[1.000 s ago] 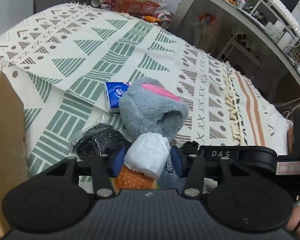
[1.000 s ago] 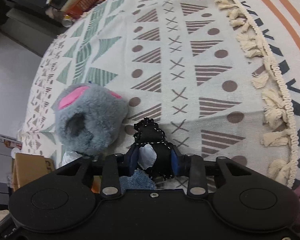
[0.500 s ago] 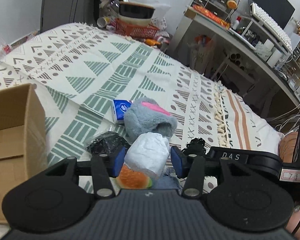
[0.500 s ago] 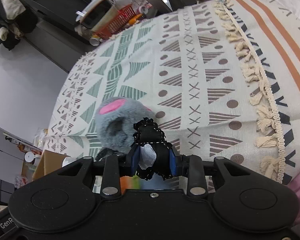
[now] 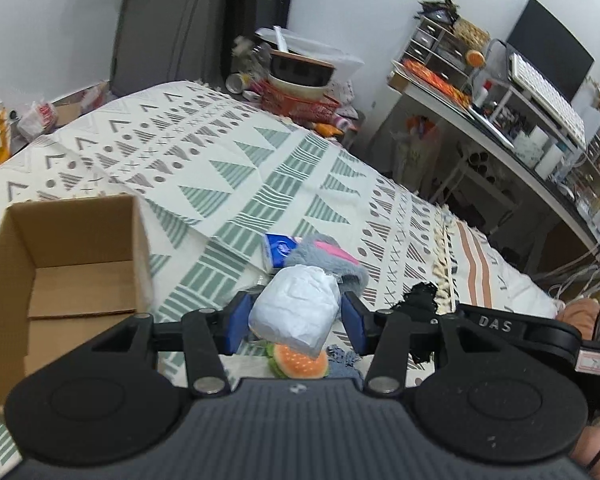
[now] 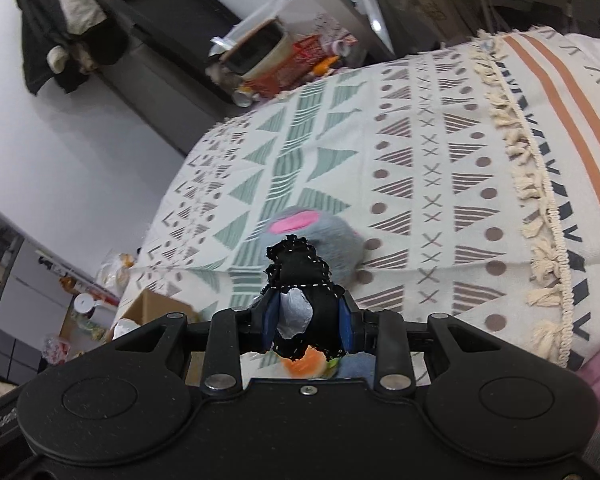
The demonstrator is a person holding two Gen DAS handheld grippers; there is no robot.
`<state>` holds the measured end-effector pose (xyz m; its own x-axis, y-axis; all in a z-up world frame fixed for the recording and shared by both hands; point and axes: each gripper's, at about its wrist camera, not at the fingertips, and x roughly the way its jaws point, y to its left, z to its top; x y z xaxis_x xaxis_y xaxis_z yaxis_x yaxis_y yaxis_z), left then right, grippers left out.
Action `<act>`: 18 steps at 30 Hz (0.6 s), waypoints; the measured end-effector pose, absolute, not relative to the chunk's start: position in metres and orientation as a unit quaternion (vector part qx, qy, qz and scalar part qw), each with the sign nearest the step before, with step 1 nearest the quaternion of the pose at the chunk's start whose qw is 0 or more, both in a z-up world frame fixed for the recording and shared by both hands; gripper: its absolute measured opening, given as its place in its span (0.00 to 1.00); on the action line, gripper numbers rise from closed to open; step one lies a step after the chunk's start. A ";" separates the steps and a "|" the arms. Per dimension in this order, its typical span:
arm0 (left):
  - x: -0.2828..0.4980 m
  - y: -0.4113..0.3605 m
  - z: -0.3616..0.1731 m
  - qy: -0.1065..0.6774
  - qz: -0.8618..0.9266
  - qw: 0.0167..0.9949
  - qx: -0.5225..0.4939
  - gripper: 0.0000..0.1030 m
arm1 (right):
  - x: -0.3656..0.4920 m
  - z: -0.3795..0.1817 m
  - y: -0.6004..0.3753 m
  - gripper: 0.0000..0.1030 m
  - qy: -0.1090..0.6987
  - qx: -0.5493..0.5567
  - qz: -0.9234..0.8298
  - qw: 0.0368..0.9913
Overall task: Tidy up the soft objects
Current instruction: 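Grasp the white cloth with the left tool while the right tool grasps the black-and-white sock, then carry both items into the cardboard box and open both tools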
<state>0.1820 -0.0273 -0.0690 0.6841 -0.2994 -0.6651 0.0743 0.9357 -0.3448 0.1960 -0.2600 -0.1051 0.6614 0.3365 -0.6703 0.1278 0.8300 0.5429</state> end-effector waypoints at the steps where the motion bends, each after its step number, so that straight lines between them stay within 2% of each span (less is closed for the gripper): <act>1: 0.179 -0.022 -0.069 0.382 -0.098 0.906 -0.152 0.47 | 0.194 -0.103 -0.256 0.30 0.406 0.283 0.065 0.867; 18: 0.163 0.049 -0.063 0.365 -0.004 0.909 -0.202 0.47 | 0.191 -0.054 -0.168 0.30 0.383 0.232 0.155 0.881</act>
